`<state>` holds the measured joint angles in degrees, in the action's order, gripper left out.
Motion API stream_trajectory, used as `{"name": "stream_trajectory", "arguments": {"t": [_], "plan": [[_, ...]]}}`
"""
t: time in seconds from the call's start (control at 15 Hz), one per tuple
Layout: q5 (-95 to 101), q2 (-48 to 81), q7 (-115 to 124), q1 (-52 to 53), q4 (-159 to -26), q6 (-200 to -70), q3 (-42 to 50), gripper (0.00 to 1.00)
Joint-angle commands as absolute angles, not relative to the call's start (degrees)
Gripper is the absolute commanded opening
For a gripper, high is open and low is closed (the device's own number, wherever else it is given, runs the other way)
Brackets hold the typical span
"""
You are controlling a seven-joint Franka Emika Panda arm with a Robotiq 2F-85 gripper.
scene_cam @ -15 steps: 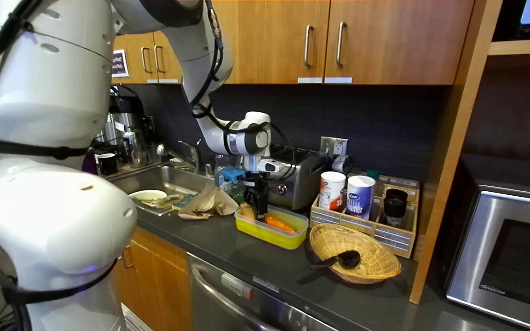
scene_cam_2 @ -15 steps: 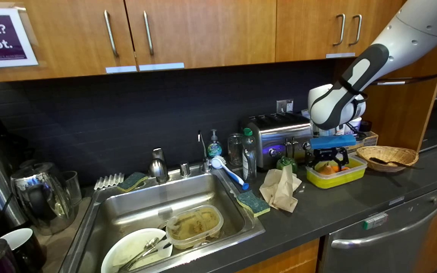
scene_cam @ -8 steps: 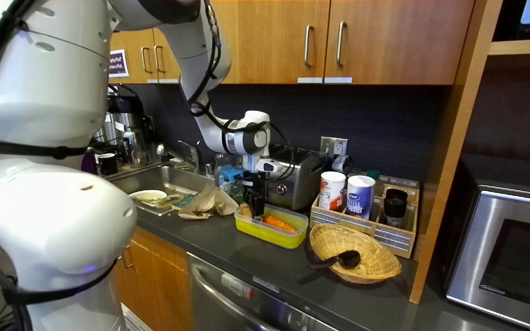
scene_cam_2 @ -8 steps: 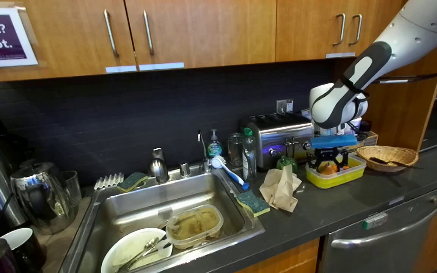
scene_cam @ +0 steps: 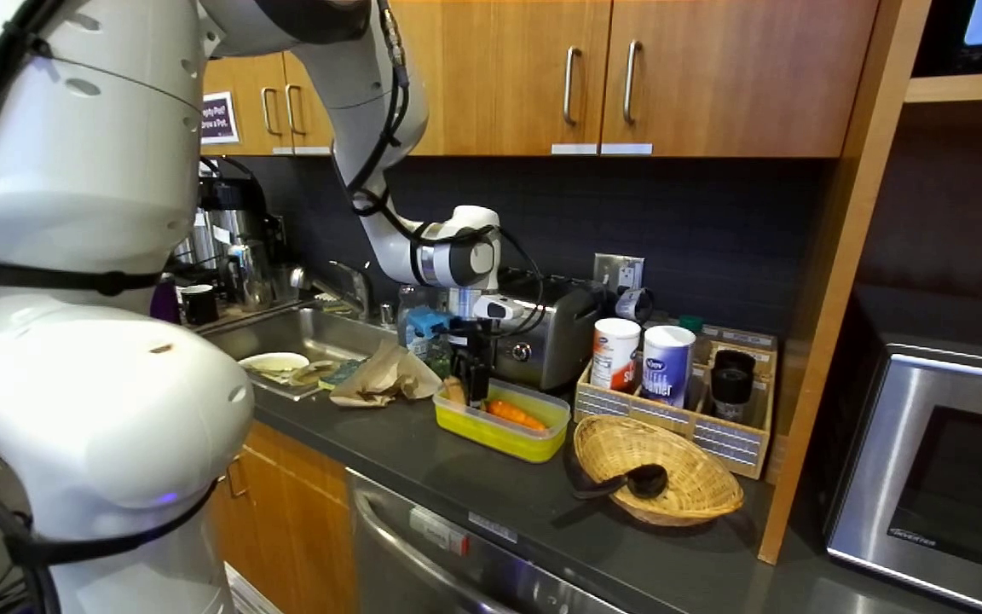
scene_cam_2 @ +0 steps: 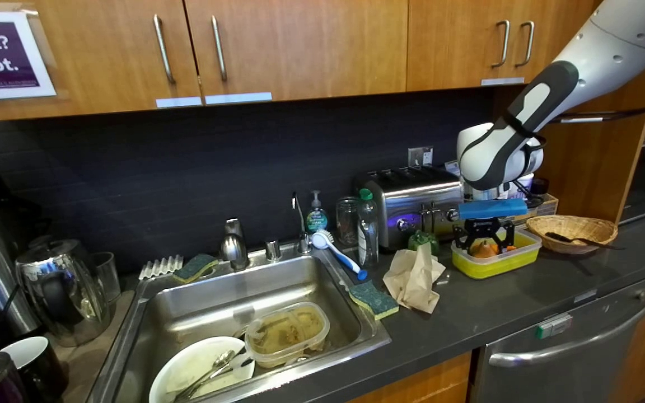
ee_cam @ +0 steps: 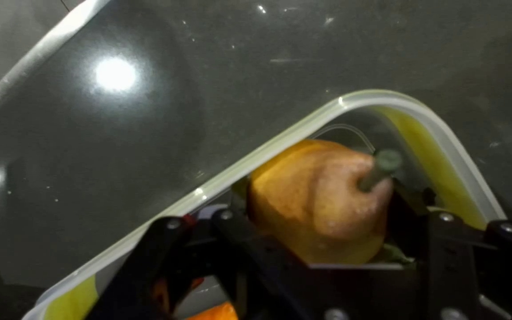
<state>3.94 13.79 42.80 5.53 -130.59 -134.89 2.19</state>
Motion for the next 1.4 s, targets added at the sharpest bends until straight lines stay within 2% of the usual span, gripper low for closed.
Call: {"name": "stream_trajectory", "arguments": {"t": [0.0,0.87,1.33], "plan": [[3.13,11.58,43.78,5.85,-132.32,-134.71,1.93,0.49],[-0.93,4.18,42.12,4.43,-134.85,-135.58,1.32,0.49],[-11.22,-2.58,38.29,1.51,-137.12,-136.94,1.72,0.49]]}}
